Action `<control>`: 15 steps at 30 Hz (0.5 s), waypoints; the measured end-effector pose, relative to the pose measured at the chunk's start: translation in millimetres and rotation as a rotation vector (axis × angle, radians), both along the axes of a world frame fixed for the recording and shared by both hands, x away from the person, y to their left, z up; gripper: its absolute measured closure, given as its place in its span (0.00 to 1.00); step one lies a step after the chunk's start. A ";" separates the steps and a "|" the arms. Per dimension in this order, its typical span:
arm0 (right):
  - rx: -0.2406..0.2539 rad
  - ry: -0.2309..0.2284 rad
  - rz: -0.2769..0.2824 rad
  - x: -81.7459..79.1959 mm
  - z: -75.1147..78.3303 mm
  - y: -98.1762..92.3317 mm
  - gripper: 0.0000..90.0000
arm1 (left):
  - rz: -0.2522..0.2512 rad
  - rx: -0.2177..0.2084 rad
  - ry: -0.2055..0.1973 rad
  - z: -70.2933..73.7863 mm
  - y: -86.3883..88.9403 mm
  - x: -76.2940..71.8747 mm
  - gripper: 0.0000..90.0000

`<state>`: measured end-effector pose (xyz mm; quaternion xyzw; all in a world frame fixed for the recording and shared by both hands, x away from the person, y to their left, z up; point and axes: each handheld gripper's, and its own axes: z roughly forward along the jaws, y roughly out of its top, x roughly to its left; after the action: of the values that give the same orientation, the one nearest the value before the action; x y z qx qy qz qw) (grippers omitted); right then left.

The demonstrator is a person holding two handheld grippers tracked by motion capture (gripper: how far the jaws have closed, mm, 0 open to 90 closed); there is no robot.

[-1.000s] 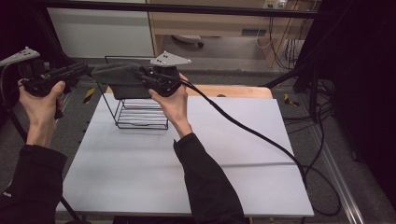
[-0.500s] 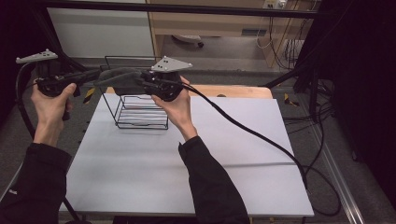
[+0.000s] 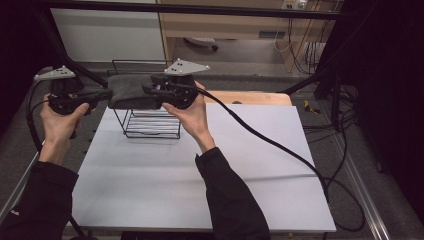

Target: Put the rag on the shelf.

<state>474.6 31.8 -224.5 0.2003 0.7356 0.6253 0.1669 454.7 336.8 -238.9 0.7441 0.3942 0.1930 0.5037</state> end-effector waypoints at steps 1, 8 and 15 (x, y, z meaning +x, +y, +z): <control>-0.007 0.023 -0.002 1.0 -0.4 0.1 0.81 | 0.001 0.009 0.002 -2.1 -1.3 0.9 1.00; -0.123 0.127 -0.040 10.8 -17.9 6.0 1.00 | 0.019 0.061 -0.008 -15.5 -11.4 3.8 1.00; -0.129 0.142 -0.077 18.2 -36.8 5.0 0.99 | 0.051 0.054 -0.023 -28.4 -13.3 7.5 1.00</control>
<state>492.8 36.8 -261.4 0.2611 0.7761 0.5539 0.1506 462.2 323.5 -267.3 0.7448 0.4020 0.2248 0.4829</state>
